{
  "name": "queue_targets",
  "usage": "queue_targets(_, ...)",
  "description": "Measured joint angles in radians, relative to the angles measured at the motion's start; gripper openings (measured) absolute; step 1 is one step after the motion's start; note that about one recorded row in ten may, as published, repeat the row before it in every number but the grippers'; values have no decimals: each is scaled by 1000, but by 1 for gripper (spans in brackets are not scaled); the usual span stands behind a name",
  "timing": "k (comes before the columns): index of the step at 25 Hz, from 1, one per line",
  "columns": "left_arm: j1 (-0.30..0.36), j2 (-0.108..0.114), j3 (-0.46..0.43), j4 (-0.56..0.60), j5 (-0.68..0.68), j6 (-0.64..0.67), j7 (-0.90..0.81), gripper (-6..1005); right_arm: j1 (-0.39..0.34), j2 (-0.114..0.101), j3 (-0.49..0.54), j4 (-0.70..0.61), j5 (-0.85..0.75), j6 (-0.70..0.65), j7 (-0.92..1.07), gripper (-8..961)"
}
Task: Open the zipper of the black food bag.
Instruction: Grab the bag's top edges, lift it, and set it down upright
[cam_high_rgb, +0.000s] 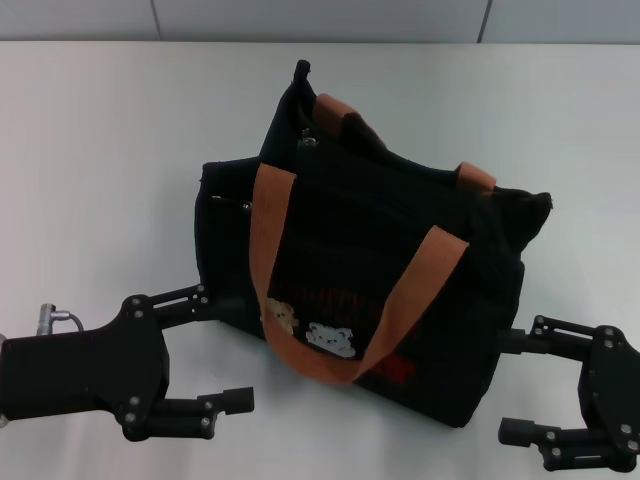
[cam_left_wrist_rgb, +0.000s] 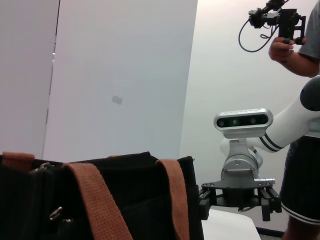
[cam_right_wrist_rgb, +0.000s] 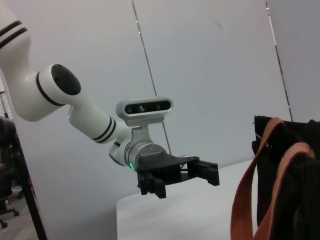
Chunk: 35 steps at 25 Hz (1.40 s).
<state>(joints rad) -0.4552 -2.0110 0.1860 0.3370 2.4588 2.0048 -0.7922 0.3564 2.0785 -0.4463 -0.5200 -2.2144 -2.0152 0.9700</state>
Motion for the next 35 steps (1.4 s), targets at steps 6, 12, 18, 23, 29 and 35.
queue_targets(6,6,0,0,1,-21,0,2,837,1,1,1,5,1,6,-2,830)
queue_targets(12,7,0,1,1,-29,0,3,835,6,2,-1,5,1,6,-2,830)
queue_targets(18,39,1,-2,20,-97,-3,48,833,6,2,0,5,1,6,-3,831)
queue_targets(23,113,2,-61,40,-292,-62,59,831,6,2,0,5,2,6,-3,831)
queue_targets(29,94,-27,-50,37,-322,-199,59,816,7,3,0,15,3,8,-4,830)
queue_targets(35,55,-55,0,21,-316,-239,95,773,9,3,0,17,5,7,-4,831)
